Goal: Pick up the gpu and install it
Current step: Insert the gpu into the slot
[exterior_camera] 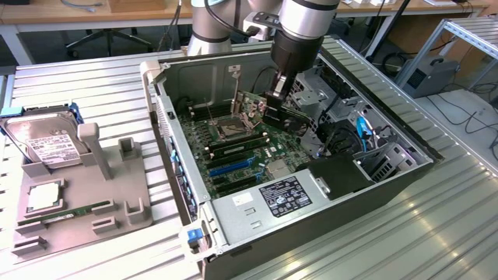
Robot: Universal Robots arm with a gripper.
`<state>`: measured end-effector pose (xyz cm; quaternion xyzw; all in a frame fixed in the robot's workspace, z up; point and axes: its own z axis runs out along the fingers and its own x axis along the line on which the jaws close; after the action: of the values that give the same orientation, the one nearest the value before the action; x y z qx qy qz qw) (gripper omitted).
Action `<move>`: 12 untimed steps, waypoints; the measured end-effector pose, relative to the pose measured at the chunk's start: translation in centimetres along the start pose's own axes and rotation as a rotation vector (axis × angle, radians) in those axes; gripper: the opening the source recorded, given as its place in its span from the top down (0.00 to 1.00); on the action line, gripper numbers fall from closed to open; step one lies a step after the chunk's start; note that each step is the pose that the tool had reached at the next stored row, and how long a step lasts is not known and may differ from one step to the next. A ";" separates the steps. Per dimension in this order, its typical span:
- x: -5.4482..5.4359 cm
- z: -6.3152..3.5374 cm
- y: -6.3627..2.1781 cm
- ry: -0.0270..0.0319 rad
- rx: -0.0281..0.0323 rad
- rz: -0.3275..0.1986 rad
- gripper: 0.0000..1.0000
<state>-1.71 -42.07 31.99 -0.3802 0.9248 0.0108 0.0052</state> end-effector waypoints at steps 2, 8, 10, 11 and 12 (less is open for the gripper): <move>0.0 0.01 0.00 0.0001 0.0000 -0.004 0.73; 0.0 0.03 0.00 0.0009 0.0003 -0.018 0.73; 0.0 0.04 0.00 0.0011 0.0003 -0.023 0.73; 0.0 0.04 0.00 0.0012 0.0004 -0.025 0.73; 0.0 0.05 0.00 0.0014 0.0004 -0.028 0.73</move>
<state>-1.71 -42.07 31.94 -0.3931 0.9194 0.0103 0.0048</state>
